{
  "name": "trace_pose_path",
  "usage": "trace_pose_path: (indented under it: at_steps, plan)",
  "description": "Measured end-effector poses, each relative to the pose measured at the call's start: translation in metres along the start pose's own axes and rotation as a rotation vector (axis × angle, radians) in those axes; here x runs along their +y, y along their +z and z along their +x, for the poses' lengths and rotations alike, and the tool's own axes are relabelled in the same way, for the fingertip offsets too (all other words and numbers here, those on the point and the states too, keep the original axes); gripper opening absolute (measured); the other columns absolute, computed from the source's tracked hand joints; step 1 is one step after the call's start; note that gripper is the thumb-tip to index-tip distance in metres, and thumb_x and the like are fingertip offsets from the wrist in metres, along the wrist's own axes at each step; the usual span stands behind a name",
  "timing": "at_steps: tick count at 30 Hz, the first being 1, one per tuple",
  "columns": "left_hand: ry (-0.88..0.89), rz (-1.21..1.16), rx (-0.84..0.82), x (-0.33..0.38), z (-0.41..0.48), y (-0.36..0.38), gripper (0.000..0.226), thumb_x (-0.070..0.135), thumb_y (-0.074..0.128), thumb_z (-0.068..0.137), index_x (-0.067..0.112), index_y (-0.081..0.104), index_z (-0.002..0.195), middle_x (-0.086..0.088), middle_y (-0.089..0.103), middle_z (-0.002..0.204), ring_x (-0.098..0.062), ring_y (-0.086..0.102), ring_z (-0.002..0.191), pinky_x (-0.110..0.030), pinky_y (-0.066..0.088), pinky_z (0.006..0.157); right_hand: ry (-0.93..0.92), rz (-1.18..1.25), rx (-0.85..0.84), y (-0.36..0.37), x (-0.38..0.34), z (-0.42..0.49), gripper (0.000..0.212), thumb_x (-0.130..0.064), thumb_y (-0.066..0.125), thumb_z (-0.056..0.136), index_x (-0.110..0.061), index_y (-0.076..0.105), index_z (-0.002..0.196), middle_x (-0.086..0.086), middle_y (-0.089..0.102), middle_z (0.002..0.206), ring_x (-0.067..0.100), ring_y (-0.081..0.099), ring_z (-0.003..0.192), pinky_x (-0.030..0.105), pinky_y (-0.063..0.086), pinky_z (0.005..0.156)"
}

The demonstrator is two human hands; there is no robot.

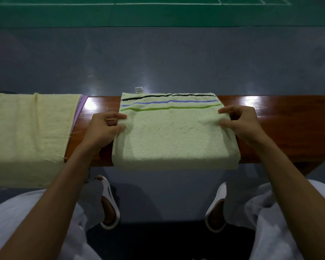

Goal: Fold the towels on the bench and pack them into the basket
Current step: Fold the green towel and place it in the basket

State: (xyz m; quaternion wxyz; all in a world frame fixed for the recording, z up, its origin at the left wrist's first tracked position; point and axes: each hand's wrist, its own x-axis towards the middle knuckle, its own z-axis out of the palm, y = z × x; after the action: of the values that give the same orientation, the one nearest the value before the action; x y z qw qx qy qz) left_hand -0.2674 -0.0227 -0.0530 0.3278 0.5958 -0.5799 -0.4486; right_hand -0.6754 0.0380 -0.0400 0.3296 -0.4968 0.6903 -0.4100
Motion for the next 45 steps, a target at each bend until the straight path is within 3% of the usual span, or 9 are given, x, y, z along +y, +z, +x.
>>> trace_pose_path:
  at_steps: [6, 13, 17, 20, 28, 34, 37, 41, 45]
  plan:
    - [0.095, -0.054, 0.053, 0.009, -0.009, -0.014, 0.025, 0.007, 0.074, 0.091, 0.018, 0.077, 0.113, 0.001, 0.079, 0.103, -0.015, 0.074, 0.096, -0.036, 0.061, 0.081, -0.087, 0.015, 0.063, -0.008, -0.002, -0.001, 0.043, 0.014, 0.074, 0.078, -0.017, 0.074, 0.108, 0.011, 0.072, 0.108, 0.005, 0.066, 0.085, 0.015, 0.055, 0.071]
    - [0.271, 0.179, 0.139, 0.029, -0.022, -0.017, 0.032, 0.007, 0.072, 0.093, 0.039, 0.071, 0.094, 0.036, 0.07, 0.079, 0.01, 0.069, 0.079, -0.02, 0.059, 0.074, -0.138, -0.025, 0.106, -0.018, -0.007, -0.003, 0.039, 0.001, 0.081, 0.081, -0.011, 0.074, 0.117, 0.004, 0.073, 0.109, 0.015, 0.07, 0.097, 0.03, 0.06, 0.084]
    - [0.32, 0.32, 0.216, 0.031, -0.022, -0.02, 0.022, 0.014, 0.076, 0.092, 0.032, 0.076, 0.104, 0.012, 0.077, 0.095, -0.005, 0.072, 0.09, -0.029, 0.059, 0.081, -0.159, -0.098, 0.148, -0.02, -0.007, -0.003, 0.038, -0.01, 0.087, 0.078, -0.016, 0.076, 0.114, -0.001, 0.076, 0.106, 0.013, 0.072, 0.094, 0.036, 0.062, 0.085]
    - [0.392, 0.412, 0.283, 0.032, -0.022, -0.021, 0.021, 0.016, 0.075, 0.092, 0.019, 0.077, 0.113, 0.003, 0.075, 0.1, -0.009, 0.07, 0.087, -0.022, 0.055, 0.08, -0.2, -0.17, 0.17, -0.021, -0.013, -0.006, 0.034, -0.017, 0.087, 0.079, -0.017, 0.077, 0.112, -0.003, 0.076, 0.103, 0.011, 0.072, 0.091, 0.034, 0.062, 0.082]
    - [0.365, 0.489, 0.344, 0.034, -0.02, -0.025, 0.022, 0.033, 0.068, 0.098, 0.016, 0.077, 0.108, -0.006, 0.075, 0.076, -0.015, 0.069, 0.064, -0.036, 0.06, 0.072, -0.262, -0.288, 0.27, -0.025, -0.028, -0.011, 0.022, -0.027, 0.08, 0.086, -0.016, 0.078, 0.105, -0.008, 0.07, 0.083, 0.006, 0.065, 0.072, 0.016, 0.048, 0.06]
    - [0.13, 0.003, 0.128, 0.054, -0.021, -0.013, 0.019, 0.016, 0.048, 0.109, -0.001, 0.056, 0.114, -0.01, 0.078, 0.081, -0.03, 0.075, 0.065, -0.032, 0.056, 0.05, -0.12, -0.006, 0.307, -0.02, -0.042, -0.005, 0.007, -0.015, 0.074, 0.092, -0.014, 0.075, 0.099, 0.006, 0.076, 0.084, 0.008, 0.071, 0.059, 0.018, 0.052, 0.053]
    - [0.127, -0.233, 0.097, 0.065, -0.013, -0.012, 0.014, 0.007, 0.044, 0.109, -0.001, 0.054, 0.114, -0.015, 0.076, 0.104, -0.028, 0.078, 0.088, -0.035, 0.064, 0.068, -0.039, 0.327, 0.232, -0.015, -0.058, 0.0, 0.011, -0.003, 0.068, 0.092, -0.014, 0.068, 0.092, 0.013, 0.077, 0.09, 0.03, 0.076, 0.073, 0.033, 0.062, 0.064]
    - [0.181, -0.656, 0.029, 0.077, -0.008, -0.027, 0.011, 0.012, 0.054, 0.101, 0.018, 0.06, 0.095, -0.018, 0.07, 0.119, -0.036, 0.072, 0.108, -0.03, 0.06, 0.079, -0.125, 0.657, 0.199, -0.022, -0.082, 0.0, 0.008, -0.004, 0.068, 0.09, -0.012, 0.067, 0.088, 0.009, 0.073, 0.082, 0.035, 0.075, 0.079, 0.036, 0.06, 0.069]
    - [0.093, -0.572, 0.14, 0.066, -0.019, -0.033, 0.013, 0.014, 0.07, 0.094, 0.016, 0.064, 0.083, -0.013, 0.069, 0.113, -0.033, 0.071, 0.105, -0.026, 0.061, 0.072, -0.108, 0.574, 0.144, -0.023, -0.073, -0.008, 0.016, -0.008, 0.078, 0.087, -0.012, 0.065, 0.078, 0.008, 0.072, 0.087, 0.027, 0.074, 0.083, 0.034, 0.062, 0.069]
